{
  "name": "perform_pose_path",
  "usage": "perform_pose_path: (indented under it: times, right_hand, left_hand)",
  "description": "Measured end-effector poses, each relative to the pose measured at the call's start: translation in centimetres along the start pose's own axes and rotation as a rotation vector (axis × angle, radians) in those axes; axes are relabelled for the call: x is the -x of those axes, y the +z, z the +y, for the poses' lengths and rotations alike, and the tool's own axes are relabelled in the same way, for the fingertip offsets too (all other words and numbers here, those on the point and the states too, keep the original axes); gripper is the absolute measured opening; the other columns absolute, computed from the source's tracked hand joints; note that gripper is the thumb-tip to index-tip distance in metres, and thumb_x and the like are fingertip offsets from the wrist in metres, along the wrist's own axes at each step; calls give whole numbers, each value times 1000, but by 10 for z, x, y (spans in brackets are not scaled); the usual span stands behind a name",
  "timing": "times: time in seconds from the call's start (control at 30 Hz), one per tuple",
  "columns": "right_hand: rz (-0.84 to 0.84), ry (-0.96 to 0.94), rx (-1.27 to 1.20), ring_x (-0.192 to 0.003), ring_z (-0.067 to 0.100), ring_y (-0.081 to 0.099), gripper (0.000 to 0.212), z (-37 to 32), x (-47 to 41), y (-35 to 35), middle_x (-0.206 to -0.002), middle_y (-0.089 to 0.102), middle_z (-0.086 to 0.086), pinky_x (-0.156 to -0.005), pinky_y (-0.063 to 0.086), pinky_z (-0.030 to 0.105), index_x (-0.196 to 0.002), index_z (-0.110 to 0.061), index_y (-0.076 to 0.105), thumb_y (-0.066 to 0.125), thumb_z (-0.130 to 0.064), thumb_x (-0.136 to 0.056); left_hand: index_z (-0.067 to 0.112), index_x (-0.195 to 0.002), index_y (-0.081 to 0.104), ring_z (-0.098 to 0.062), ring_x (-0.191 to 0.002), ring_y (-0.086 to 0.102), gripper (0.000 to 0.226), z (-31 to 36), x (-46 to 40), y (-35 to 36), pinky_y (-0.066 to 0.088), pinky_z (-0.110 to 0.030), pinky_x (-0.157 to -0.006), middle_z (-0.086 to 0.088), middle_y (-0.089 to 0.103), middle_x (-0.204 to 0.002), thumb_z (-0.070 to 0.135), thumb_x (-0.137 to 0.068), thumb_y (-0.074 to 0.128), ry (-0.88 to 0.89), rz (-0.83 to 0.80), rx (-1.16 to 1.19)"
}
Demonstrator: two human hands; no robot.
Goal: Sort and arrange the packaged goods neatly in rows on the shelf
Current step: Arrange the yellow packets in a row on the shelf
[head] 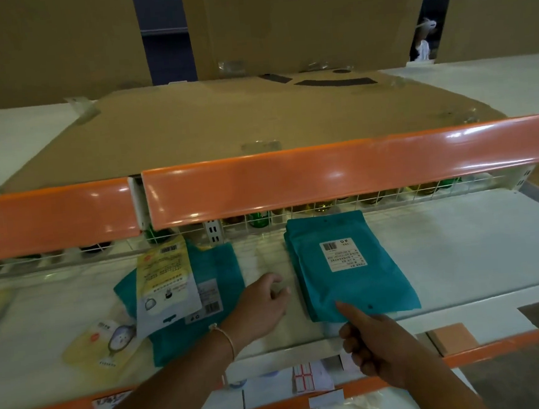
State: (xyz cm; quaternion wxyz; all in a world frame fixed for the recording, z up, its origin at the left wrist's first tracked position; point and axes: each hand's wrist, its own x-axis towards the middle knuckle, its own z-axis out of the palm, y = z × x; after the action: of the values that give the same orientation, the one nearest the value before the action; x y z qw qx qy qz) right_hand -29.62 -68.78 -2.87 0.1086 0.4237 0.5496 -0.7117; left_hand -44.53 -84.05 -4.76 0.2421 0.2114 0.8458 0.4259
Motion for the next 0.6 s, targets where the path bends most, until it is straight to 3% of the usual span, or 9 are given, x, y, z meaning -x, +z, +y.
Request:
perform_pose_path:
  times: [0.1,0.17,0.3,0.37,0.47,0.53,0.6]
  right_hand:
    - [-66,-4,94,-45,17,45,36,-2,5,23,-57,56,7,-45,30,25,-77,-8,62,65,-42,-88]
    - [-112,-28,147,-46,19,48,30,-3,5,41,-59,59,10,-45,32,25,-81,-4,64,64,-34,-90]
    - [-173,-82,200,-47,22,54,23,-5,2,80,-62,63,14,-45,38,25,-92,3,66,64,-20,-91]
    - [-185,-118,216,-48,21,56,21,-6,0,99,-63,63,13,-45,40,25,-94,3,65,65,-18,-91]
    - [-181,-177,243,-53,19,59,18,-8,-4,128,-70,65,13,-48,44,26,-96,2,64,63,-15,-92]
    - [-157,-228,263,-57,19,62,13,-9,-9,147,-76,67,14,-51,49,28,-94,0,65,62,-13,-92]
    - [-115,-296,290,-62,18,65,9,-9,-15,165,-84,69,17,-55,53,28,-94,-3,66,62,-11,-91]
  left_hand:
    - [23,-134,46,1,-54,53,39,-12,14,-10,39,-13,-48,-4,68,-84,36,-97,52,38,19,-32]
    - [24,-134,46,-2,-59,57,40,-19,24,-18,42,-15,-51,-5,68,-87,35,-97,51,66,33,-63]
    - [26,-133,46,-12,-80,65,37,-35,43,-35,54,-30,-73,-3,68,-88,36,-97,50,83,91,-91]
    - [29,-131,47,-11,-82,63,35,-46,51,-46,52,-28,-76,0,66,-91,38,-97,50,65,130,-81]
    - [25,-128,52,0,-79,59,34,-65,61,-66,47,-15,-68,10,62,-87,38,-96,52,55,222,-84]
    - [23,-124,53,1,-72,57,30,-77,67,-82,40,-9,-58,11,60,-81,35,-96,52,42,275,-105]
    - [23,-127,52,-2,-75,56,32,-89,73,-100,37,-7,-56,8,60,-87,33,-96,52,8,314,-100]
